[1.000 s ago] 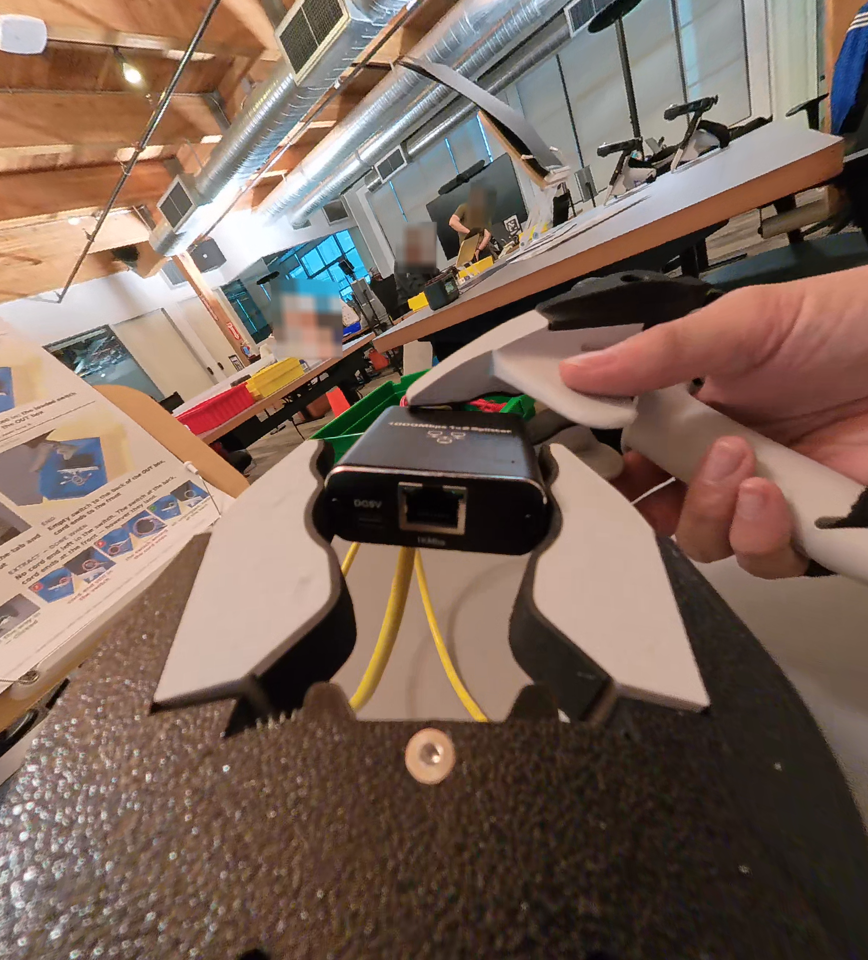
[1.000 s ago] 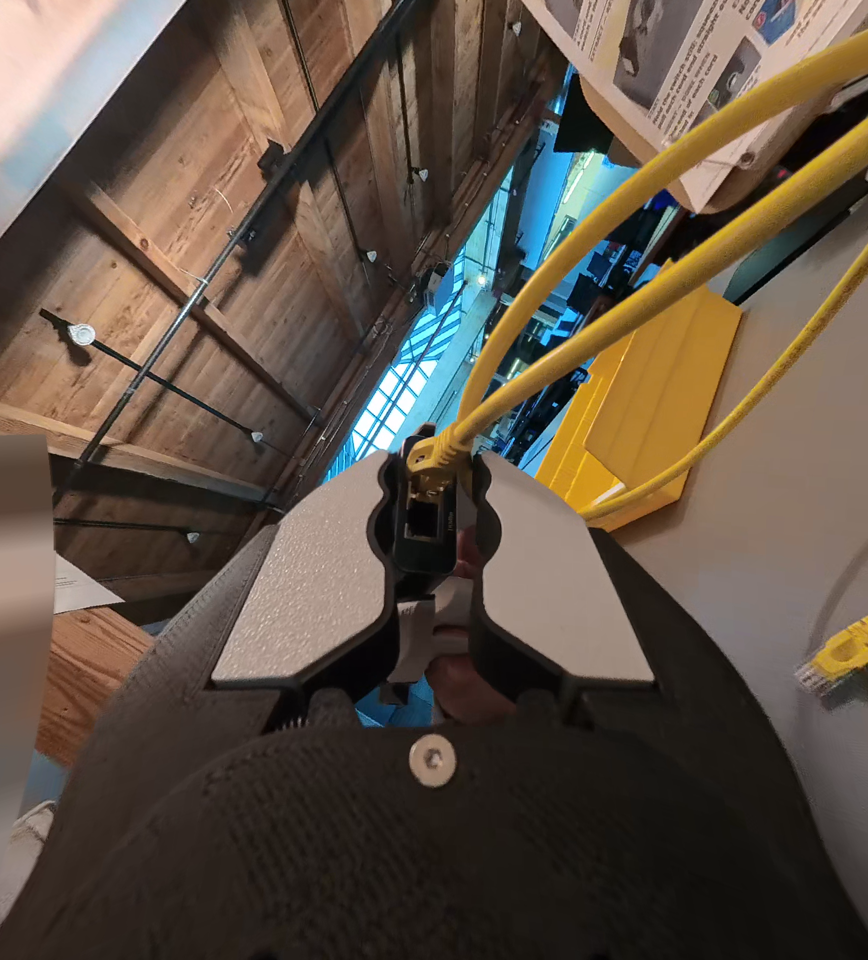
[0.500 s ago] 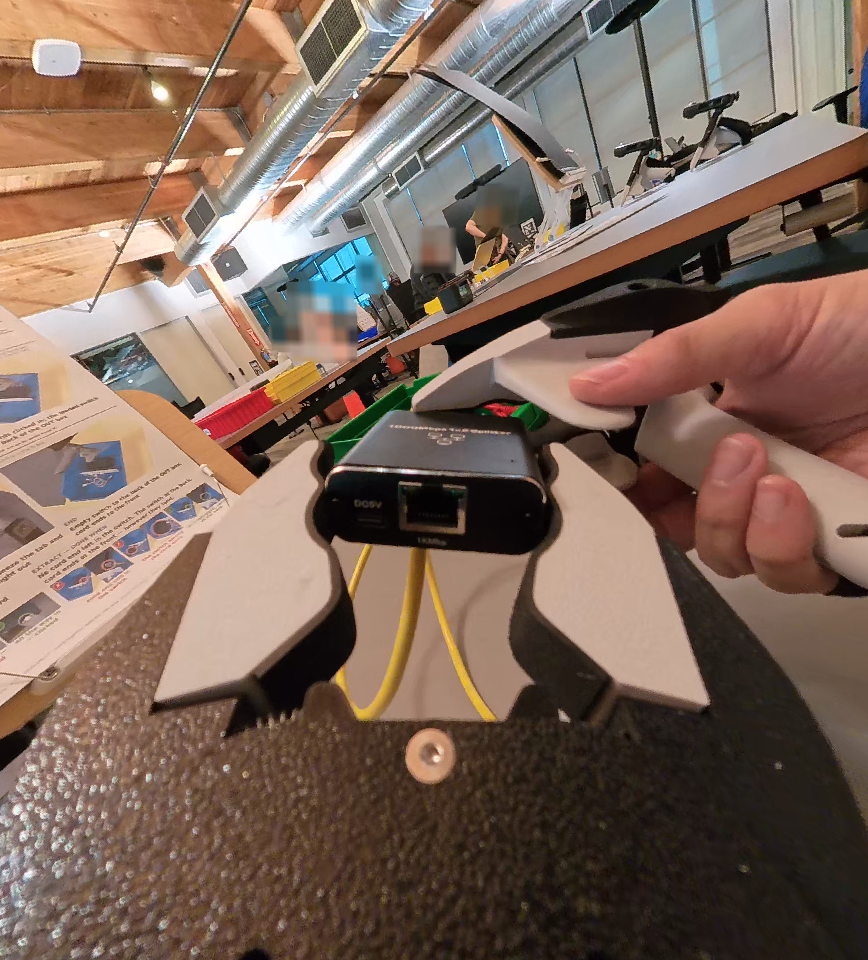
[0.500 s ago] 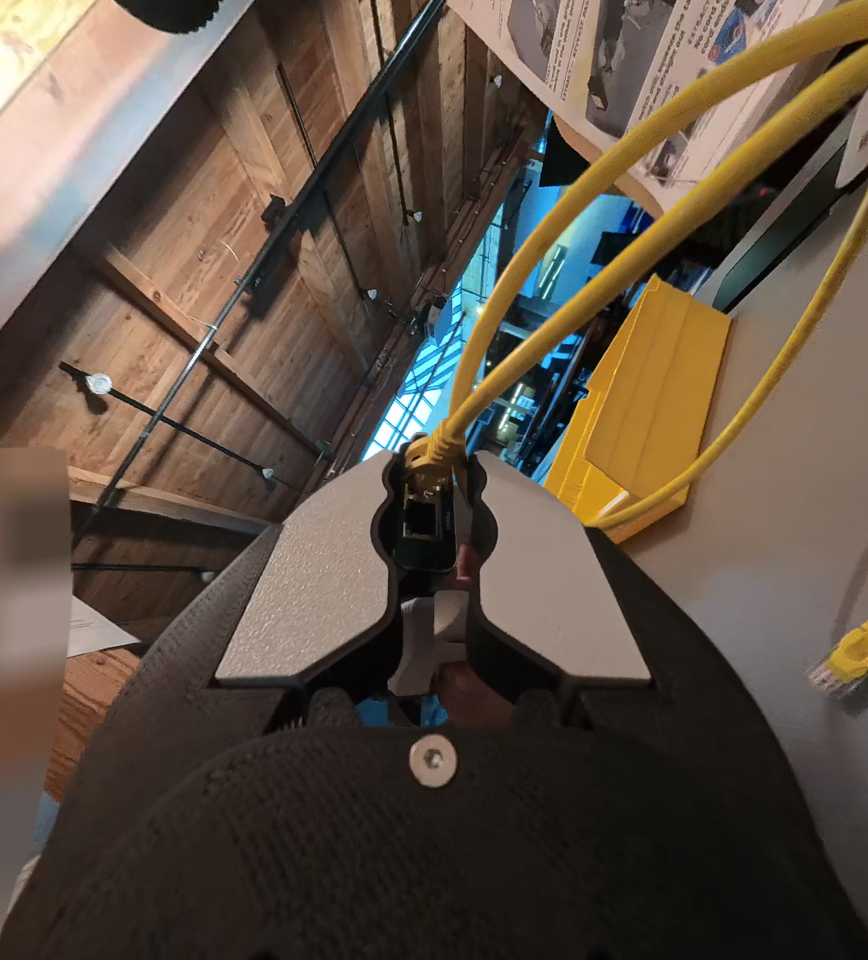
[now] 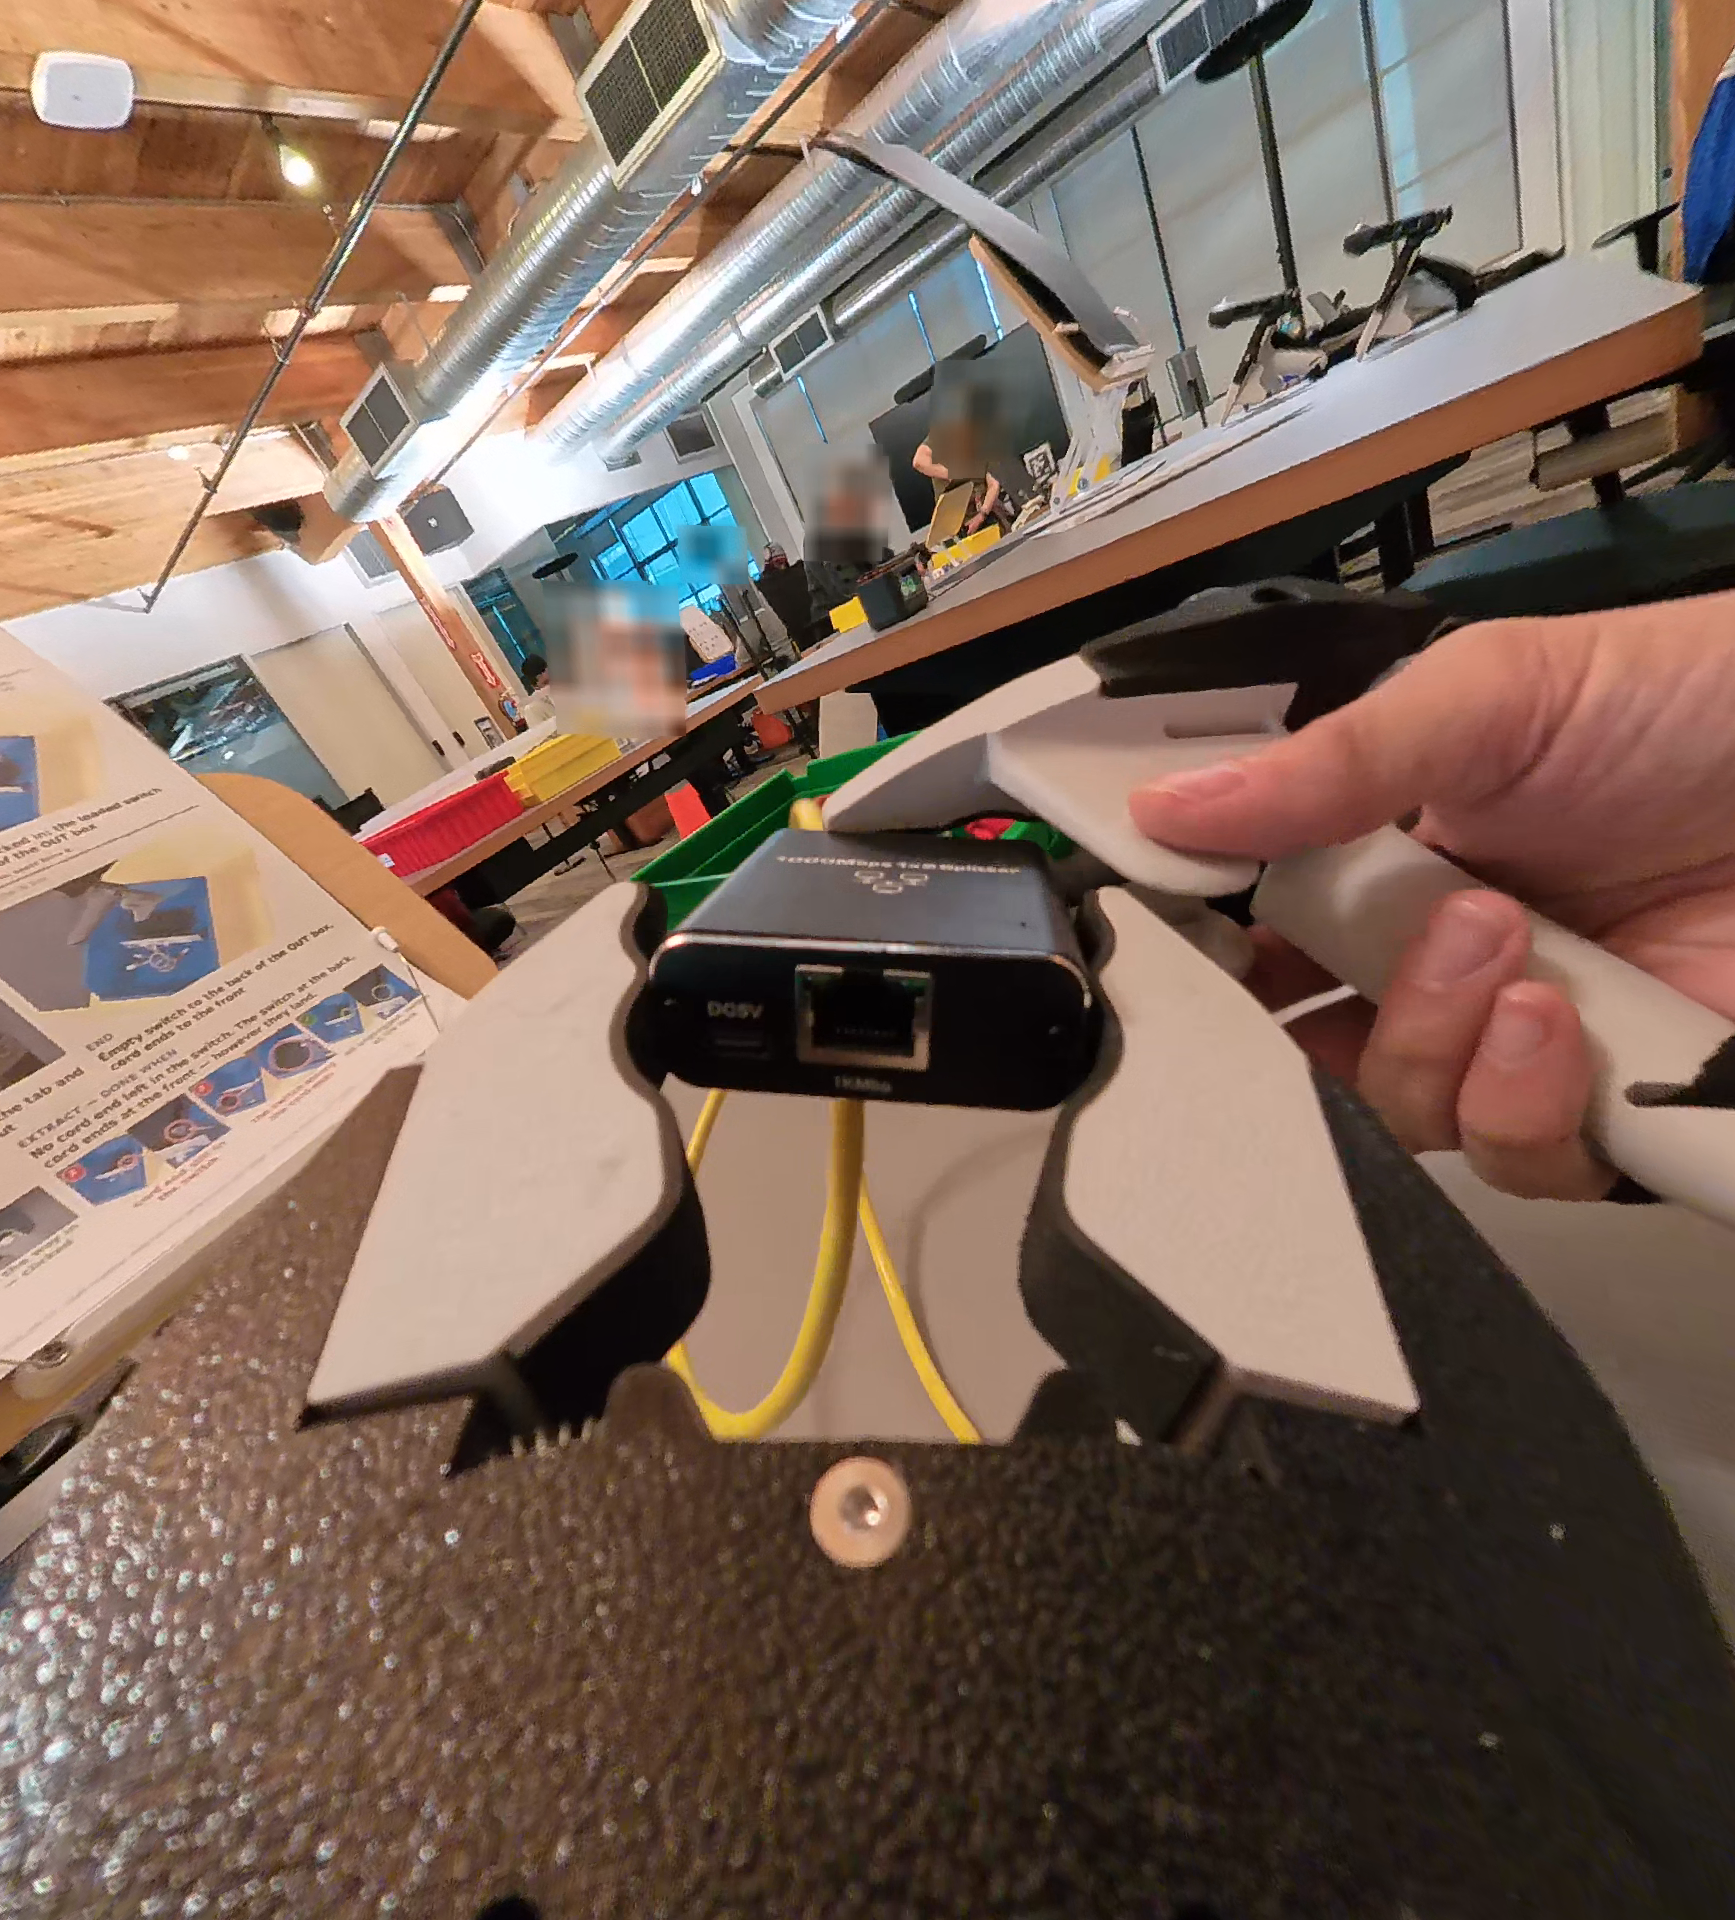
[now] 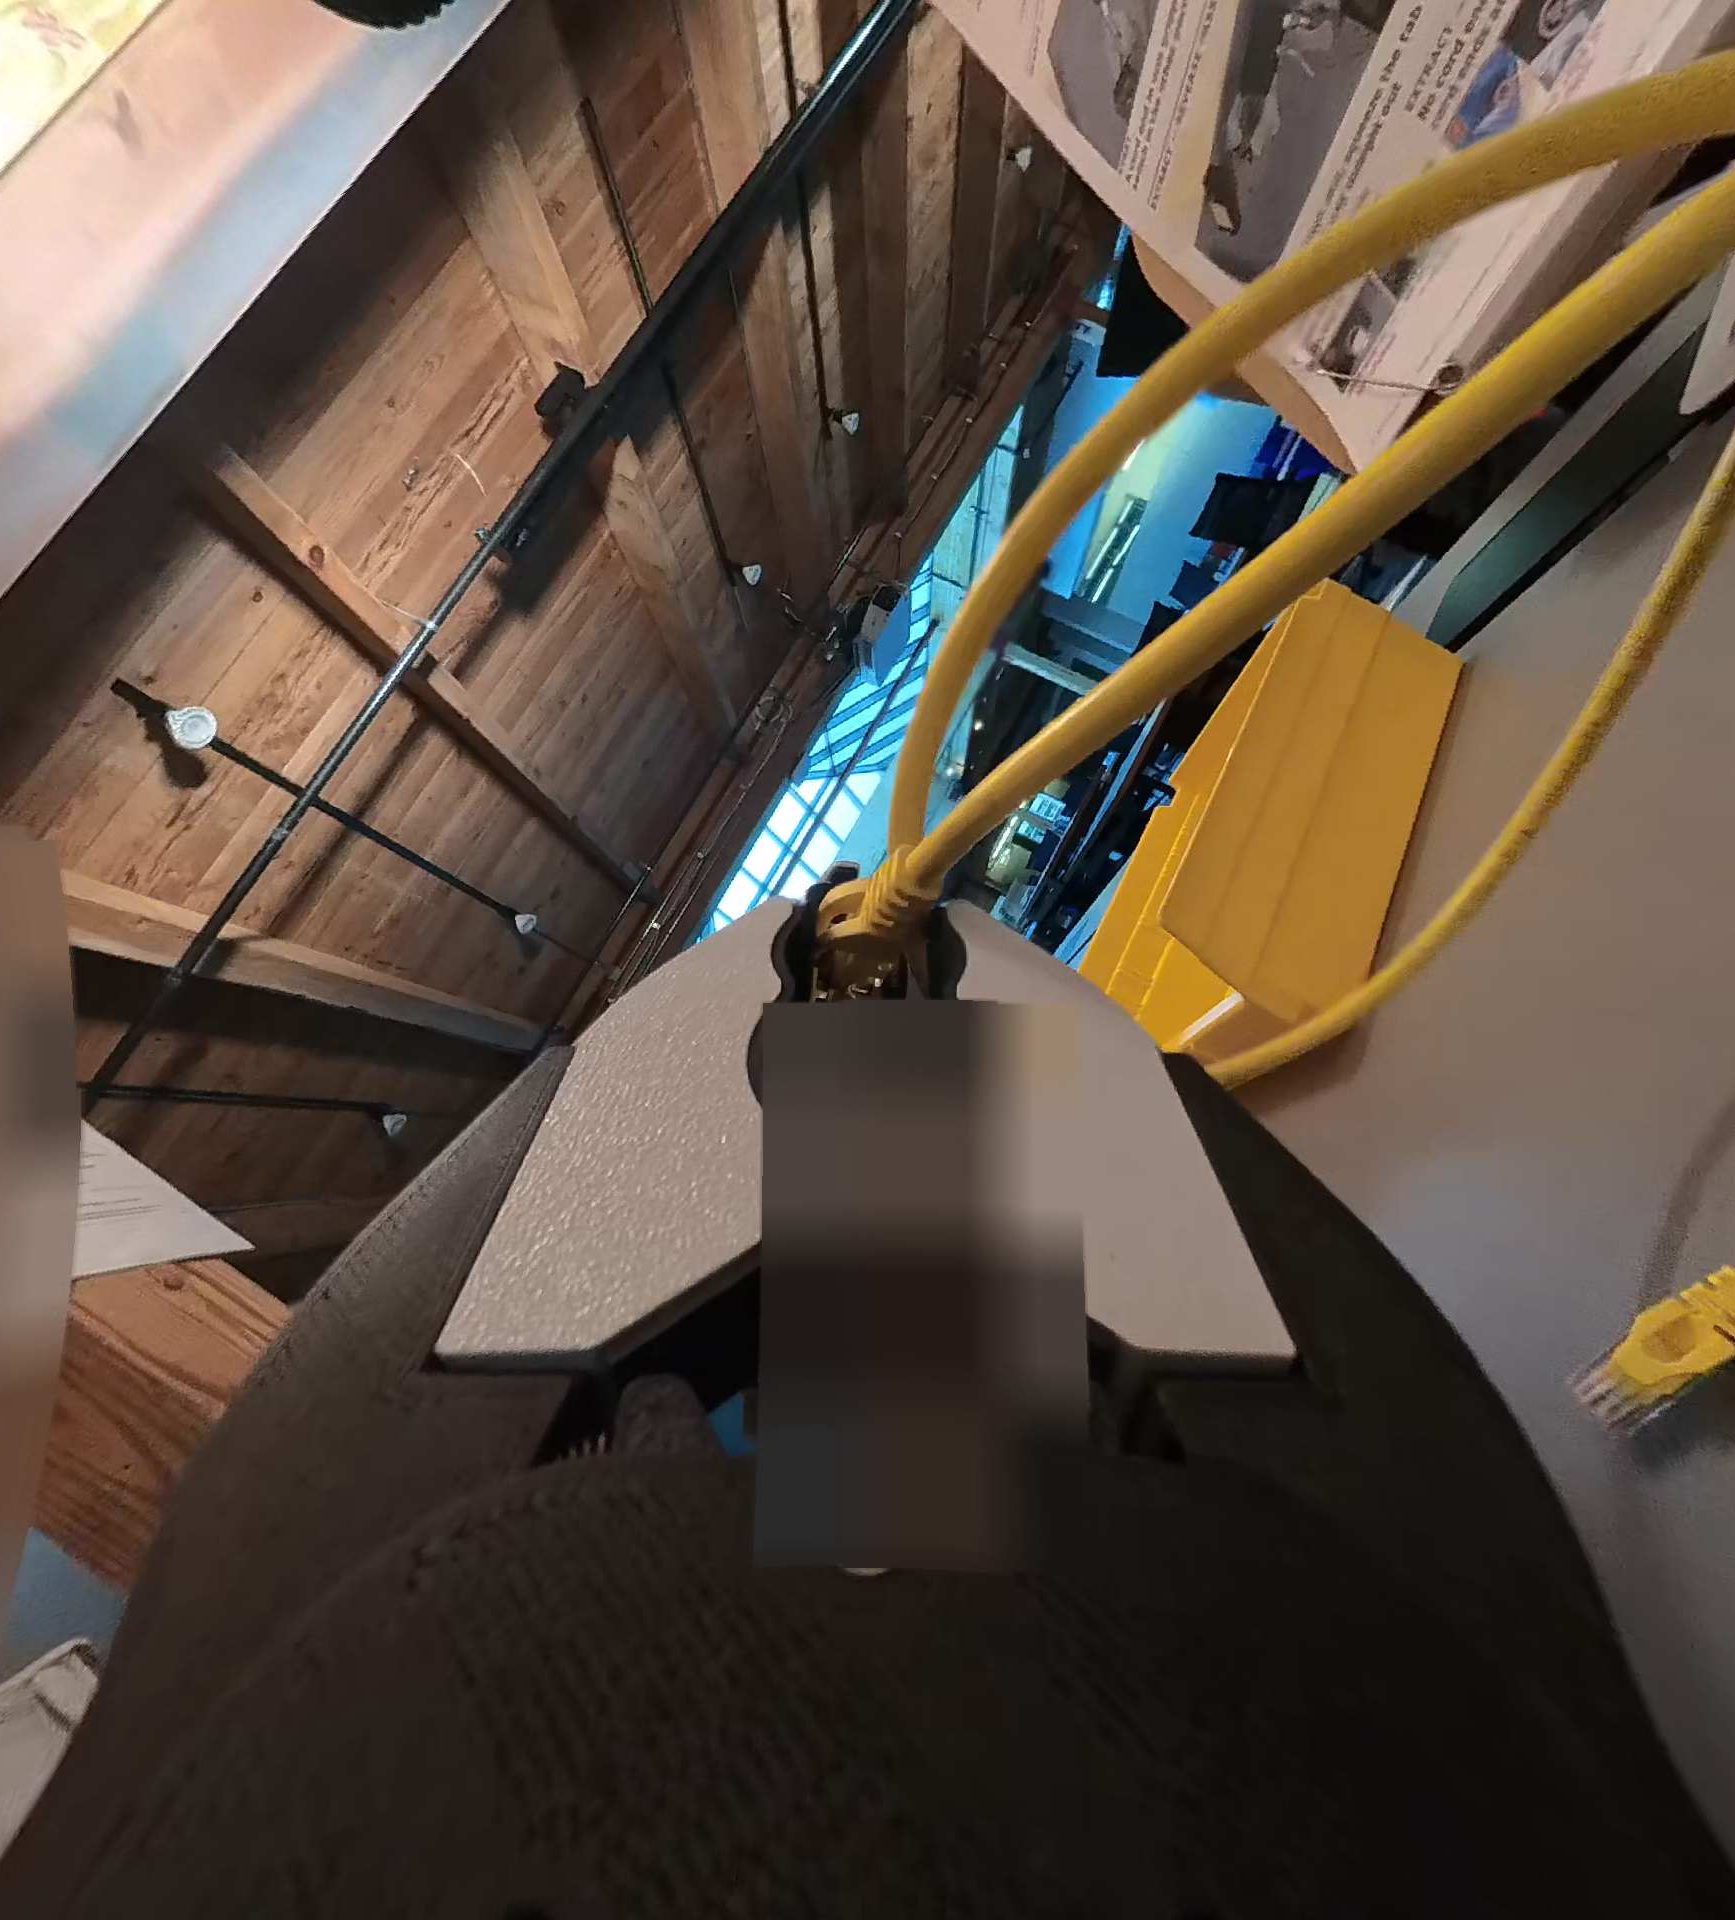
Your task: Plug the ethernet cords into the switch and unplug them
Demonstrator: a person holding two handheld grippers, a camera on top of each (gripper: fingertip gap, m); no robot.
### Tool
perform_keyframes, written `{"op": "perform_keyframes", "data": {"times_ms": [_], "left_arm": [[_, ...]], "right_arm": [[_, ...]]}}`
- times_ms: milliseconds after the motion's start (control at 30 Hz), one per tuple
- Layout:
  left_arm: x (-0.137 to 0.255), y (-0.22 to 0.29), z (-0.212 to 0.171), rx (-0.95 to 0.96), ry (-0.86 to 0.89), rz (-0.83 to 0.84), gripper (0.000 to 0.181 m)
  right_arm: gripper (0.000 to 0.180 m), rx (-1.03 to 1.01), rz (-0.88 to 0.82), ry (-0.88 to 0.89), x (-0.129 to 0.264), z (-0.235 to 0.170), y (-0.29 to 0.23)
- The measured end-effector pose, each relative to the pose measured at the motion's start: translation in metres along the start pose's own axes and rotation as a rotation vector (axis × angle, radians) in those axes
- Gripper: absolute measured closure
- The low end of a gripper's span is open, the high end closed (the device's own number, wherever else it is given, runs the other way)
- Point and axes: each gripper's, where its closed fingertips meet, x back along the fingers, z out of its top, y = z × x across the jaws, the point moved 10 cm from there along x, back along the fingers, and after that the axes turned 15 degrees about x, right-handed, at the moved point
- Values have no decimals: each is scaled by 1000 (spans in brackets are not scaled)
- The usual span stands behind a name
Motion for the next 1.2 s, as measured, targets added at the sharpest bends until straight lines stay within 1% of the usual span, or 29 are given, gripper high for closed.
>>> {"op": "perform_keyframes", "data": {"times_ms": [67,167,333,467,600,933,1100,1200], "left_arm": [[1,0,2,12,2,-14,107],[1,0,1,-28,-4,-7,106],[-1,2,-3,-19,-1,-6,107],[-3,5,-7,-38,-26,-19,107],[-10,8,-13,-21,-74,32,106],[-23,20,-25,31,-161,153,106],[-25,18,-28,103,-195,132,106],[-25,19,-27,56,-198,168,106]], "right_arm": [[160,28,24,0,0,0,0],[161,46,51,-8,0,1,0],[161,80,22,-20,0,2,2],[161,201,8,-62,-1,5,-2],[162,299,-17,-96,0,11,-4],[164,221,-37,-48,8,11,14],[164,261,-33,-55,8,12,16],[163,259,1,-67,7,13,19]]}}
